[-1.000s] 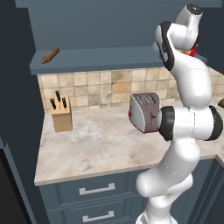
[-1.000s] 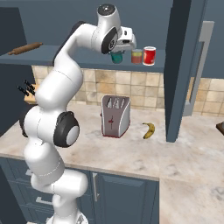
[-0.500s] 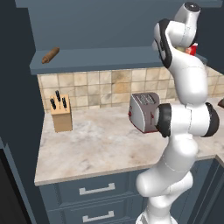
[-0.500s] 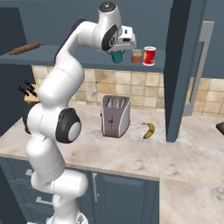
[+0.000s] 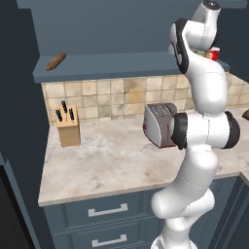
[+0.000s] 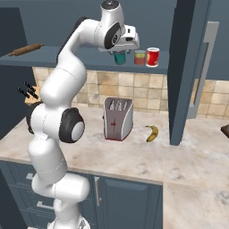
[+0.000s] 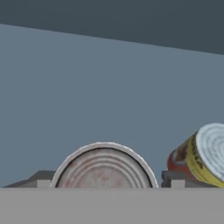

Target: Pick the cans from the counter and place them in their designated side in the cabinet.

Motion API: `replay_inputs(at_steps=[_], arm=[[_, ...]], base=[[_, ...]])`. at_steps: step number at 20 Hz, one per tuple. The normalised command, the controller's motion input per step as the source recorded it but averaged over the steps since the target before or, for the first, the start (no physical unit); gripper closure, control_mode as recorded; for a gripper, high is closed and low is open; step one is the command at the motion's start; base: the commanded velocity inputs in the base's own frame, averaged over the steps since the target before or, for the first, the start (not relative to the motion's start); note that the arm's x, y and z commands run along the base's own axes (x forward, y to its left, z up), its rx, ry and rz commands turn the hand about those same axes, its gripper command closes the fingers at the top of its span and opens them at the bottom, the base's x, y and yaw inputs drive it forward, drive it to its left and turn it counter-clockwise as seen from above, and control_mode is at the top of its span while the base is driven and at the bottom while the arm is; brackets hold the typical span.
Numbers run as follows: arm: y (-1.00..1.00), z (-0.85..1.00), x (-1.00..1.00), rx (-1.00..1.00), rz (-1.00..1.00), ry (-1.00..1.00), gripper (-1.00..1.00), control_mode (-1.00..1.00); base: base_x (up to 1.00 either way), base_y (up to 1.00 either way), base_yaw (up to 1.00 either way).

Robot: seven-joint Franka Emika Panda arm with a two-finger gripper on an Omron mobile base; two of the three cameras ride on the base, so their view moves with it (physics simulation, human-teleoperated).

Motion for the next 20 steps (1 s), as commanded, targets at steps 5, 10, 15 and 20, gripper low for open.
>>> replay_inputs(at_steps=[5,10,15,20], arm=[[0.00,0.00,0.01,0.00,0.00,0.00,-1.00,-1.00],[0.00,0.02,-0.01,0.00,0.00,-0.02,-1.00,-1.00],[-0.13,0.02,-0.38,0.00,0.00,-0.12,-1.00,-1.00],[-0.09,0.00,-0.81,0.01,0.00,-0.19,-1.00,-1.00]], base=[[0.00,0.00,0.00],[0.00,0.00,0.00],[0.00,0.00,0.00],[0.00,0.00,0.00]])
